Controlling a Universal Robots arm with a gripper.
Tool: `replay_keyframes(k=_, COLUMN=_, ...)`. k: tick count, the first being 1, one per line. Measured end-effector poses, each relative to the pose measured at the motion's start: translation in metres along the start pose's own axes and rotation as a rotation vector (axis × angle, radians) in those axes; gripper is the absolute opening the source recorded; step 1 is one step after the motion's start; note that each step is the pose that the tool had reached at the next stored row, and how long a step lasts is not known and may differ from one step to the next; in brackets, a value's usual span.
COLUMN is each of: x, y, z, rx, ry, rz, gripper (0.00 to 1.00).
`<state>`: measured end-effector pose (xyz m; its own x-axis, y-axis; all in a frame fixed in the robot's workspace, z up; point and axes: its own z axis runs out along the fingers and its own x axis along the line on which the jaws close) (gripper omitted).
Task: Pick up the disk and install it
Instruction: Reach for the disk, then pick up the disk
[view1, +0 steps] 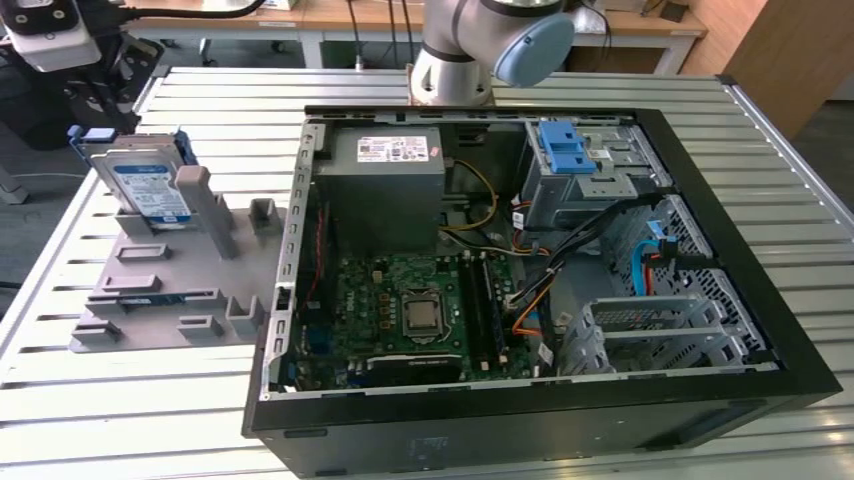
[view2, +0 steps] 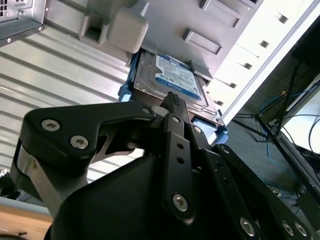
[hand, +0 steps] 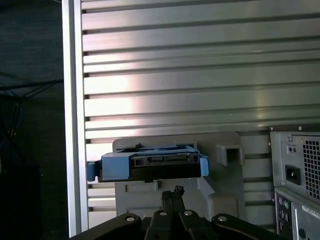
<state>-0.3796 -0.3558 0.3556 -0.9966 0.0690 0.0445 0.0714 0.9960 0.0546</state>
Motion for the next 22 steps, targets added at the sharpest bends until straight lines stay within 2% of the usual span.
replay_keyframes(k=7, x=0.022, y=0.0036, z=0.0041, rx=-0.0001, ry=-0.0017, rz=0.0, gripper=0.11)
replay_keyframes(k=12, x=0.0342, y=0.0084, z=0.0069, rx=-0.0001, ry=-0.0018, rz=0.0, gripper=0.11)
replay_keyframes(k=15, x=0.0376, y=0.0094, z=0.0077, rx=-0.0002, ry=-0.0019, rz=0.0, gripper=0.11)
replay_keyframes(k=22, x=0.038, y=0.0094, z=0.0077, rx=-0.0001, ry=-0.0018, rz=-0.001, gripper=0.11)
